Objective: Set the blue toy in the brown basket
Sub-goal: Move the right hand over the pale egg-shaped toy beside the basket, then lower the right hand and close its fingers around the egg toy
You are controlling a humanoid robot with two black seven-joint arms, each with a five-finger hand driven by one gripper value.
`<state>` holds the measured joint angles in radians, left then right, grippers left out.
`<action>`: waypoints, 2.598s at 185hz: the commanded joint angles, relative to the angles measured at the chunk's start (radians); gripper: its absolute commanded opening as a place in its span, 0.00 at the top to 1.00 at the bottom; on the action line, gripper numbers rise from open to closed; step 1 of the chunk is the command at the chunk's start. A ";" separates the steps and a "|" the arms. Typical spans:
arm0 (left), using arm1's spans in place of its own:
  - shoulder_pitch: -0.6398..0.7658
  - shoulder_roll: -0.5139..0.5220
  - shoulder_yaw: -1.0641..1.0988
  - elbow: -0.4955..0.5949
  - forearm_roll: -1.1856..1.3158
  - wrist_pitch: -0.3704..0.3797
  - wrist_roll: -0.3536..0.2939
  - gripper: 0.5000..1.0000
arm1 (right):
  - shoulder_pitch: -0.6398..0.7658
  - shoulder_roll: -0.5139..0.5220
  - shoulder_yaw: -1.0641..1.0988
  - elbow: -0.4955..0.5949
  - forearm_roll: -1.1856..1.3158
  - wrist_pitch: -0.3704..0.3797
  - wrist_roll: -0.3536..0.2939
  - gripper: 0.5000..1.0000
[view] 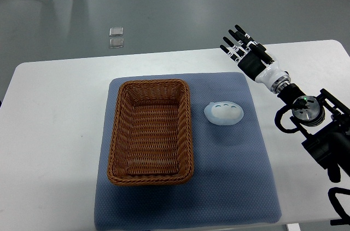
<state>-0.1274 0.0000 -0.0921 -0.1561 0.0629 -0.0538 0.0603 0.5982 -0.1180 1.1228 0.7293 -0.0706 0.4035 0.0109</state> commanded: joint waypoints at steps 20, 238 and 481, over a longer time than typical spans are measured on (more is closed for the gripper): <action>0.000 0.000 0.000 0.001 0.000 -0.003 0.000 0.00 | 0.003 -0.002 0.000 0.001 -0.001 0.001 -0.002 0.18; -0.006 0.000 -0.001 0.001 0.000 -0.003 0.000 0.00 | 0.721 -0.489 -0.943 0.581 -0.902 0.207 -0.273 0.18; -0.005 0.000 -0.001 0.003 0.000 0.000 0.000 0.00 | 0.443 -0.362 -0.965 0.456 -1.011 -0.046 -0.289 0.33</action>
<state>-0.1333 0.0000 -0.0927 -0.1542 0.0629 -0.0558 0.0598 1.0546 -0.4855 0.1581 1.1932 -1.0683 0.3635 -0.2788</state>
